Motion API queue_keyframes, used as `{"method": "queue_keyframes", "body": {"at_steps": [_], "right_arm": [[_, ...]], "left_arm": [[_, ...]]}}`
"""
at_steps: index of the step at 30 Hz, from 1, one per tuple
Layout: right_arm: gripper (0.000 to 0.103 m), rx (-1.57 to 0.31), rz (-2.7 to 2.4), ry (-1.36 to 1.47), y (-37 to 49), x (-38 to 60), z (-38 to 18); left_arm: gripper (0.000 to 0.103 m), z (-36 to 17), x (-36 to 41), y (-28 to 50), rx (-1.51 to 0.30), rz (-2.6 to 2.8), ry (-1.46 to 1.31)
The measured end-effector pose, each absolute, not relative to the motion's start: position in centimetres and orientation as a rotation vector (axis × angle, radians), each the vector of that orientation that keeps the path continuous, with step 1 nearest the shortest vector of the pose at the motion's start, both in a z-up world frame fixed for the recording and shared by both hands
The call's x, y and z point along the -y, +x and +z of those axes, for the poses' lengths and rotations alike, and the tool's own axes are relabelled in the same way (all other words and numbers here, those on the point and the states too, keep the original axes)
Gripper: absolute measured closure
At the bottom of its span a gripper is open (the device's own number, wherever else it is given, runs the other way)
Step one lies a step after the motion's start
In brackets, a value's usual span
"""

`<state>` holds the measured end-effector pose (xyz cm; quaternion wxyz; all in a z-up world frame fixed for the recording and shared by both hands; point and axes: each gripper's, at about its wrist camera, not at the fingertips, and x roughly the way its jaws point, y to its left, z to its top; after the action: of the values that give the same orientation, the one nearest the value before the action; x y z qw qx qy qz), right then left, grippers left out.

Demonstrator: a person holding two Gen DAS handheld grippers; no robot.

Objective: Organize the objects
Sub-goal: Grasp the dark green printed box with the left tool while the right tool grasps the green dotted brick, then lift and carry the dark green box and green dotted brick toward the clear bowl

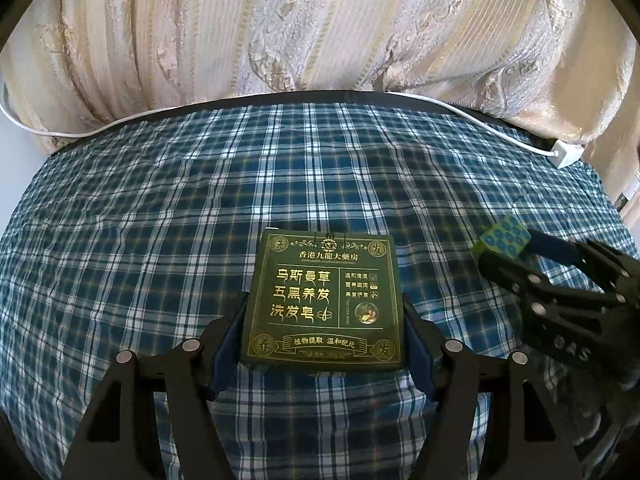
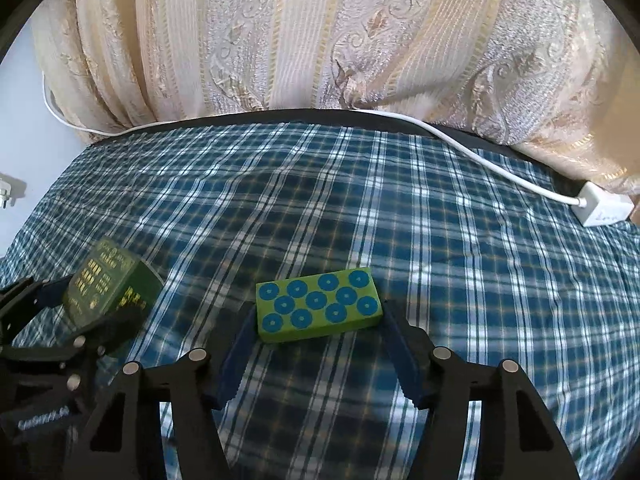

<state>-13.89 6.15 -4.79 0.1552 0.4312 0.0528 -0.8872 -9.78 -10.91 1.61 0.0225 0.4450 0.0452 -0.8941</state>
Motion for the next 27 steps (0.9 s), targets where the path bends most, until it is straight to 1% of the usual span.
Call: {"method": "queue_keyframes", "body": {"at_steps": [4,17,27], "right_arm": [[0.038,-0.122,-2.548,1.239,-12.5,-7.0,-4.7],[0.038,0.051,-2.597,1.267,-7.6,-11.2,-4.1],[0.038,0.153,-2.672,1.253,-3.5,-14.6,-2.8]], "left_arm": [[0.036,1.6,10.8,-9.8,-0.135,-2.774,1.373],[0.036,3.2,9.6,-8.5,-0.1,-2.828,1.299],[0.036,4.9,6.7,-6.7,-0.048,-2.92,1.265]]}}
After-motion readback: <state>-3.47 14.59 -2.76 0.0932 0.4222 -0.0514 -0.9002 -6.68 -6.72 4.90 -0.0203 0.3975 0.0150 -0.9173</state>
